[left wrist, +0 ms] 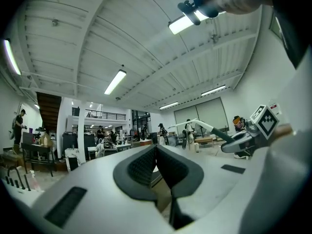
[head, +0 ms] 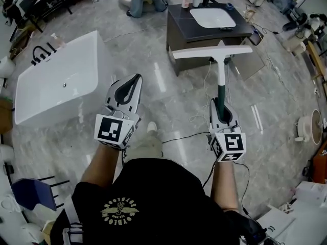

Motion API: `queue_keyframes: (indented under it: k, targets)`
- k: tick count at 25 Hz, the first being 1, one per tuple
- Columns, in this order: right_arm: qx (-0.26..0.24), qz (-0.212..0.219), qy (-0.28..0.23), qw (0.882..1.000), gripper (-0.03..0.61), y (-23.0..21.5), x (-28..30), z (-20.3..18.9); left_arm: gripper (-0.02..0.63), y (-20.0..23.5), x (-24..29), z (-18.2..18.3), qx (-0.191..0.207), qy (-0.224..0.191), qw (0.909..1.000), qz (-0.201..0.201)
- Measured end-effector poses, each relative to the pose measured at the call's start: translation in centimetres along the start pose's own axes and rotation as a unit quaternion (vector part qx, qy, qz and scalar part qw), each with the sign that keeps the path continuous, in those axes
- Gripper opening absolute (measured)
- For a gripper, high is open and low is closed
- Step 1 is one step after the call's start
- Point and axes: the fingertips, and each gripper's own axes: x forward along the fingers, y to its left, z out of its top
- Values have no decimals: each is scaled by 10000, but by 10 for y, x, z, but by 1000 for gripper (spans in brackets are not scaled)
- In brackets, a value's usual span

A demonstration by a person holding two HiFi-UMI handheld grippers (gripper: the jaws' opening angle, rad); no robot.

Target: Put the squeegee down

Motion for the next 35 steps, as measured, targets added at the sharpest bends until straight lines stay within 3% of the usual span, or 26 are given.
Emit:
queue_keyframes:
  k: [15, 27, 35]
  targets:
    - [58, -62, -29, 10000, 55, -24, 142, 44, 25, 79, 137, -6, 47, -39, 9990, -453]
    - [-36, -107, 30, 9999, 55, -9, 231, 75, 25, 160, 181, -22, -109, -14, 9984, -553]
    - [-186, -330, 96, 9992, 55, -10, 246, 92, 25, 190, 205, -25, -261, -151, 9970, -716]
